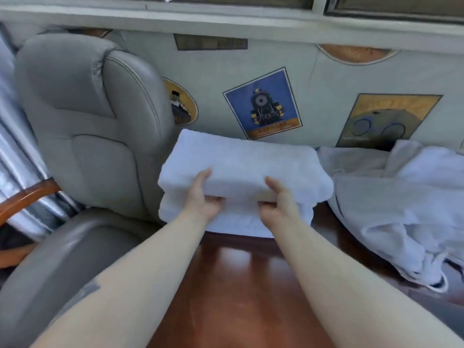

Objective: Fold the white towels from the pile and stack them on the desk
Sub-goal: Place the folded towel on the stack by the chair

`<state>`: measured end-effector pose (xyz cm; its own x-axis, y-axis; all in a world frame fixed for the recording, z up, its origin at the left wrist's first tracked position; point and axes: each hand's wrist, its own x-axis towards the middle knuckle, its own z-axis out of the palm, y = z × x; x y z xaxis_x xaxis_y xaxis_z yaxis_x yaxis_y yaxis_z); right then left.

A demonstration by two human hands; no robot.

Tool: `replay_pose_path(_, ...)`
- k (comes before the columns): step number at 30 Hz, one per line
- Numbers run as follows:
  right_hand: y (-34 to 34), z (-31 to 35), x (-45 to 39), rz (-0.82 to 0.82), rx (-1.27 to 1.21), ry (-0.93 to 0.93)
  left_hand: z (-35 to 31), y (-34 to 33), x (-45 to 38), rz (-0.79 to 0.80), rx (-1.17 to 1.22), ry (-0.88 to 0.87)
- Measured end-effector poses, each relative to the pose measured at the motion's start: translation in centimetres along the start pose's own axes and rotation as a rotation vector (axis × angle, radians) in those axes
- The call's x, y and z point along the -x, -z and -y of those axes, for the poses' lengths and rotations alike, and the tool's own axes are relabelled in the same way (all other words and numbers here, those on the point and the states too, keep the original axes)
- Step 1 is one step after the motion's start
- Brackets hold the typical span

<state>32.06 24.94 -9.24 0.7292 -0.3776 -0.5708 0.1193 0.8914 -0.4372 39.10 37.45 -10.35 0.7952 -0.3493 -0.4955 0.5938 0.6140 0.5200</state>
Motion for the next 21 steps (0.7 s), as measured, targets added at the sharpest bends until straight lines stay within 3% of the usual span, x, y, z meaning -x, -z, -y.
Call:
replay_pose_path(6,2.2,-1.5,-1.8,-0.081,-0.068,0.039,1.5,2.4,-1.3,-0.004,0.070,-0.044)
replay_pose_path(10,1.7,-1.1,-1.9,-0.001,-0.087,0.073,0.6,2.6,-1.4,-0.008,0.107,-0.104)
replay_pose_path(15,2.2,-2.3,-0.2,-0.179,0.054,0.090,0.3,1.8,0.0,-0.174,0.041,-0.025)
replay_pose_path(18,2.5,-2.3,1.2,-0.338,0.242,0.038,1.2,1.3,1.6,-0.415,-0.032,-0.031)
replay_pose_path(20,1.4,-3.4,3.2,-0.317,0.452,0.015,3.0,0.8,3.4,-0.621,-0.223,-0.191)
replay_pose_path(21,0.1,-3.9,4.0,-0.239,0.579,0.131,3.2,-0.1,4.1,-0.586,-0.333,-0.375)
